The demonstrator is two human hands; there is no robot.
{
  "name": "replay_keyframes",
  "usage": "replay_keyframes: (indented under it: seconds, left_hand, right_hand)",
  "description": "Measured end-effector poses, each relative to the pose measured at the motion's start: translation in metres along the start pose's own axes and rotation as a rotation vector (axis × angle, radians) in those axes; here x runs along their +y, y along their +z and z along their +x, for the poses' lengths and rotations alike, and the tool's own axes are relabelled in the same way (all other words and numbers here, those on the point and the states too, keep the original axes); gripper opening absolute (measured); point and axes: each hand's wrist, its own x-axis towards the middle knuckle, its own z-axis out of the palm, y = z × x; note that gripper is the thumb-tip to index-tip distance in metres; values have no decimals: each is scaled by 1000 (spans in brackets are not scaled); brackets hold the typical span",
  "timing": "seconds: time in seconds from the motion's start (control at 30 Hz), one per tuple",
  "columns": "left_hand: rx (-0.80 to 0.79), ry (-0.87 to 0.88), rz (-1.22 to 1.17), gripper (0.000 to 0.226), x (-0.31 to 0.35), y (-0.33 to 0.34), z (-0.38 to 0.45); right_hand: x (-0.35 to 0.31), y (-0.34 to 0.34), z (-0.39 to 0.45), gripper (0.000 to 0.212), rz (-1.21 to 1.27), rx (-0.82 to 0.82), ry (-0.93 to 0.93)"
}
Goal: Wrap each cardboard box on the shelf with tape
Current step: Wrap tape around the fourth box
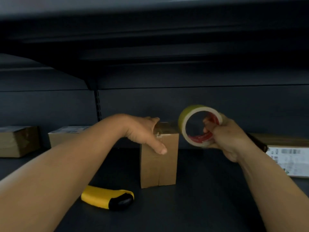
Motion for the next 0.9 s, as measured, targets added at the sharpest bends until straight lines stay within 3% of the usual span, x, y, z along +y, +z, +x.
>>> replay_keyframes:
  seconds: [0.23,0.6,0.8,0.9]
  left_hand:
    - [57,28,-138,106,-3,6,0]
    - [44,25,-146,111,-5,7,-1]
    - [-50,-43,200,115,15,-6,0]
    - [-62,14,174,109,32,-6,10]
  right_hand:
    - [-17,9,1,28,68,147,-246]
    - [1,3,-4,25,-126,41,-115]
    - [6,7,-5,21,-147,-52,-49]
    - [7,6,-4,18,-139,-67,-51]
